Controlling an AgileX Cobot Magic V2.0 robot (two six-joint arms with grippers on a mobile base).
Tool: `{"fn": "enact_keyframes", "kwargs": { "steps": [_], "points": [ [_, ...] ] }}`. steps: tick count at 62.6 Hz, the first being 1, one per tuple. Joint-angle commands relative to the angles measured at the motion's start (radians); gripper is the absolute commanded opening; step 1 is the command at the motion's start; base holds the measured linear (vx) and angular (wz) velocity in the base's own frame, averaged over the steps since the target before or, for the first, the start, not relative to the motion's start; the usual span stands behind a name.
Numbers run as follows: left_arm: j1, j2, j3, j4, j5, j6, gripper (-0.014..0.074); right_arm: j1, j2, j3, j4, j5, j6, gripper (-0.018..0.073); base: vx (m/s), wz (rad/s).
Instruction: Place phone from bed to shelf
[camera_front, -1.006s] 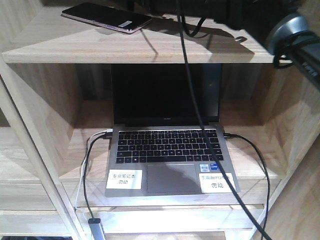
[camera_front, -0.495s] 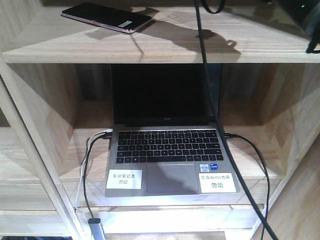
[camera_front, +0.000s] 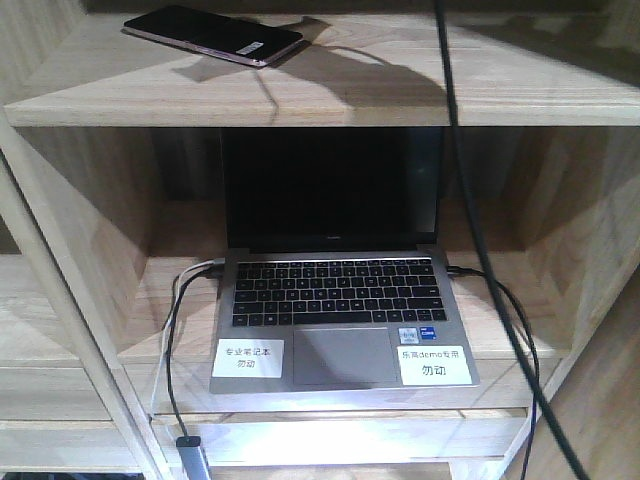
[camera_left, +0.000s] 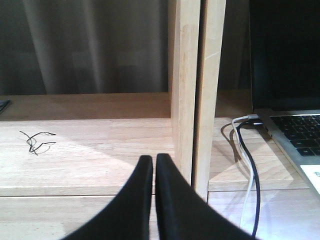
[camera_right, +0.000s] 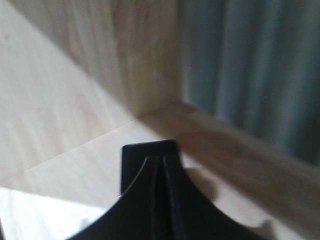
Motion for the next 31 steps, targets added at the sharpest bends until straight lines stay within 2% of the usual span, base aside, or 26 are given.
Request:
{"fn": "enact_keyframes", "kwargs": {
  "steps": [1, 11, 20, 31],
  "points": [
    [0.0, -0.008, 0.007, -0.009, -0.07, 0.0, 0.0001, -0.006, -0.086, 0.016, -0.018, -0.135, 0.02, -0.0005, 0.0, 0.0],
    [0.0, -0.008, 0.007, -0.009, -0.07, 0.0, 0.0001, 0.0, -0.222, 0.266, -0.016, -0.346, -0.032, -0.0005, 0.0, 0.0],
    [0.0, -0.008, 0.007, -0.009, -0.07, 0.0, 0.0001, 0.037, -0.366, 0.498, -0.005, -0.448, -0.141, -0.0005, 0.0, 0.0],
    [0.0, -0.008, 0.007, -0.009, -0.07, 0.0, 0.0001, 0.088, -0.533, 0.735, -0.005, -0.568, -0.156, -0.0005, 0.0, 0.0]
  ]
}}
